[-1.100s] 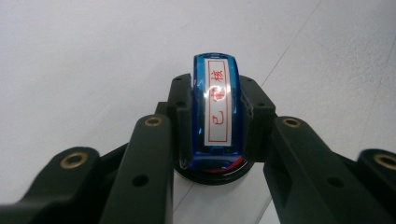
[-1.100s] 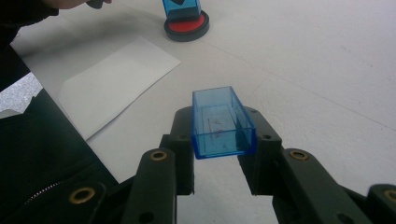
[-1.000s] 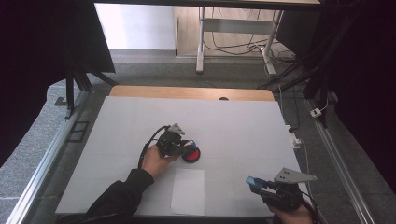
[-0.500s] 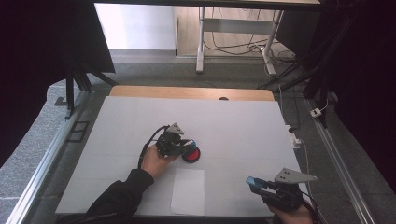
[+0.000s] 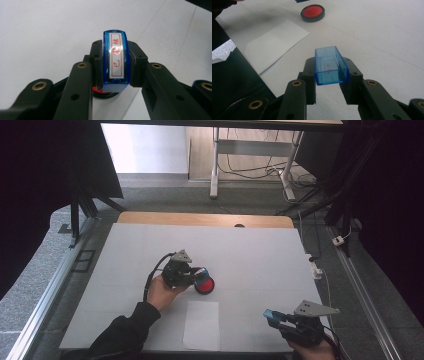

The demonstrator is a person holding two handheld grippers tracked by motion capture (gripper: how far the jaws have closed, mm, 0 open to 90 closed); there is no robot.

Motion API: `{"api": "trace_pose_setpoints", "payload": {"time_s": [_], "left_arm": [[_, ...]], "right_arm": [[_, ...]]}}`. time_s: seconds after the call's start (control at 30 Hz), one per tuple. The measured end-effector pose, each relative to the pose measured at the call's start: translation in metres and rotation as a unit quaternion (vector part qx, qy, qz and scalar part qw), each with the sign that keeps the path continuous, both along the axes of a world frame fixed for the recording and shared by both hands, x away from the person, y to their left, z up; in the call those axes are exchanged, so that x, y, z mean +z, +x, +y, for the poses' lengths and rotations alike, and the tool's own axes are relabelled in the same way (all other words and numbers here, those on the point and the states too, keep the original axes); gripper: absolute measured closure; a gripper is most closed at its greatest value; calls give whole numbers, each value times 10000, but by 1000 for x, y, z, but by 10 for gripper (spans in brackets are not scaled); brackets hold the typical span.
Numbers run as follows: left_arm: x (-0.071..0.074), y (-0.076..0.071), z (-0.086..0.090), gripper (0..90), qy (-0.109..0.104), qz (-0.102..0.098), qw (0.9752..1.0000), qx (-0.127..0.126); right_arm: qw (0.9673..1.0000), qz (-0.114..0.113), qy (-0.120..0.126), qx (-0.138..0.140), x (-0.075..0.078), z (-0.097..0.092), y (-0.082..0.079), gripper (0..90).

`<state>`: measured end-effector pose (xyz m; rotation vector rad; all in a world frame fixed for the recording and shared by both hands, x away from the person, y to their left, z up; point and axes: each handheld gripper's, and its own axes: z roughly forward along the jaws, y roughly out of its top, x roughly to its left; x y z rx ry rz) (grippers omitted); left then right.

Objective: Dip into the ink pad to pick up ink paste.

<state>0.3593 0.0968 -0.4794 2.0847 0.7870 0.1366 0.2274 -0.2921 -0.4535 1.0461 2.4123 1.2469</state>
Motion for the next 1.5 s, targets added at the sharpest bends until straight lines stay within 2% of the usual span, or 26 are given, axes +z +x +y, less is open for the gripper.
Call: {"api": "trace_pose_setpoints", "payload": {"time_s": [0.43, 0.63, 0.93, 1.5], "left_arm": [[9, -16, 3, 692, -112, -18, 9997, -210], [14, -24, 3, 692, -94, -100, 9993, -334], [21, -39, 6, 691, -113, -106, 9987, -484], [22, -65, 14, 691, -94, -77, 9980, -612]], "right_arm": [[10000, -17, -72, 31, 0, 1, 0, 683], [10000, -13, -83, 32, 0, 1, -1, 683], [10000, -19, -57, 58, 0, 1, 0, 683], [10000, -12, -62, 71, 0, 1, 0, 683]]}}
